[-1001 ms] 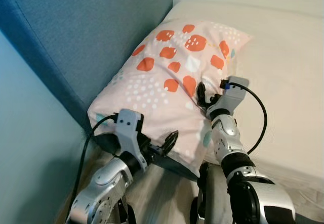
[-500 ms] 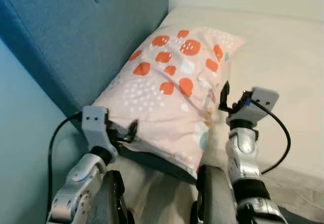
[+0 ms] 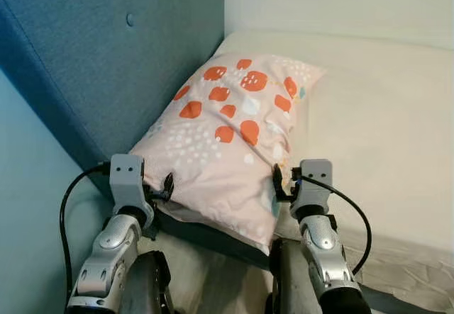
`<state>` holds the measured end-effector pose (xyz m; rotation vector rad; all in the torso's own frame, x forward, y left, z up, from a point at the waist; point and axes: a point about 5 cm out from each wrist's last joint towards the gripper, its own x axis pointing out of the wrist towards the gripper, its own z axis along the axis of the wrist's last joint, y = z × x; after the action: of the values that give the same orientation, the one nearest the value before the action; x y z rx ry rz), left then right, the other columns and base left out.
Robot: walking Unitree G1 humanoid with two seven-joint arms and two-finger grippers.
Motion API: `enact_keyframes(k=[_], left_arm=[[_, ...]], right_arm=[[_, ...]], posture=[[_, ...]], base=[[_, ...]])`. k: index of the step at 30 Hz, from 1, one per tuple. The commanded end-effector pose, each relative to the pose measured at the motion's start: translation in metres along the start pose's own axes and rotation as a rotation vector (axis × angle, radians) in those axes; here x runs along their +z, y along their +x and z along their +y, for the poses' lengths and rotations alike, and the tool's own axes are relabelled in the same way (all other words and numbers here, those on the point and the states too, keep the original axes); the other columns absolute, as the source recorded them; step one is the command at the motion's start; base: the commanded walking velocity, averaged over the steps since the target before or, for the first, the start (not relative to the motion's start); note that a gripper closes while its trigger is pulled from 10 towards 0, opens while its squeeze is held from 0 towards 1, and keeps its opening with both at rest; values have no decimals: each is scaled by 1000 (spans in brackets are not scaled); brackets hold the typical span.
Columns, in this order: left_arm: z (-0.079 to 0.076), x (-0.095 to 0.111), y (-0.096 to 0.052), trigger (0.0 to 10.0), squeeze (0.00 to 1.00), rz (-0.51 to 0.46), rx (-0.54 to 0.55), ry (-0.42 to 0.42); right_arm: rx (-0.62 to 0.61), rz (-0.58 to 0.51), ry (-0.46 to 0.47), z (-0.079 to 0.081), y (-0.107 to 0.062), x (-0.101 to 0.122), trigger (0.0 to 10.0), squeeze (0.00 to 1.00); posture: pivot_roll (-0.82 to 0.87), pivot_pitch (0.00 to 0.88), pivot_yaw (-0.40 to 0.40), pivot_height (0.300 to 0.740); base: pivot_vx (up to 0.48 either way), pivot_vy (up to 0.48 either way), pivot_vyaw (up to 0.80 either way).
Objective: Clean up the room
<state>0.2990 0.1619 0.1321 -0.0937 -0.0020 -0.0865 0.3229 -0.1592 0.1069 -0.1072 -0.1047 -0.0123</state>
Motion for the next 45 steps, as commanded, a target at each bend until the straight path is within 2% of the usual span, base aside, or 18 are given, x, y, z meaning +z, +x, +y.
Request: enact_keyframes(k=[1,4,10,11,22,34,39,42,45], left_arm=[[-4,2,-2,10000,0,-31,-23,-11],[-8,5,-4,10000,0,-46,-39,-45],[-9,4,-4,10000,0,-39,-51,-22],[-9,4,-3,10000,0,-50,-62,4],[-4,3,-2,10000,0,-62,-34,73],[-8,2,-2,10000,0,-72,-57,65],[-8,-7,-4,10000,0,-36,-73,68],[-4,-13,-4,10000,0,-25,-60,128],[-3,-17,-4,10000,0,-10,-54,134]], right_arm=[[45,15,48,8,-5,-3,10000,0],[61,9,59,10,-6,-2,10000,0],[61,5,58,10,-5,-1,10000,0],[60,11,52,9,-6,-1,10000,0],[59,34,61,7,-9,-5,10000,0],[59,35,58,7,-8,-6,10000,0],[57,40,57,5,-9,-7,10000,0],[56,46,58,5,-10,-9,10000,0],[57,53,58,5,-10,-11,10000,0]], posture=[[15,181,23,546],[16,178,21,556],[20,178,19,571],[19,176,18,581],[22,166,15,621],[15,157,14,646],[13,148,11,661],[12,143,12,671],[9,137,11,676]], base=[[0,0,0],[0,0,0],[0,0,0],[0,0,0],[0,0,0],[0,0,0],[0,0,0],[0,0,0],[0,0,0]])
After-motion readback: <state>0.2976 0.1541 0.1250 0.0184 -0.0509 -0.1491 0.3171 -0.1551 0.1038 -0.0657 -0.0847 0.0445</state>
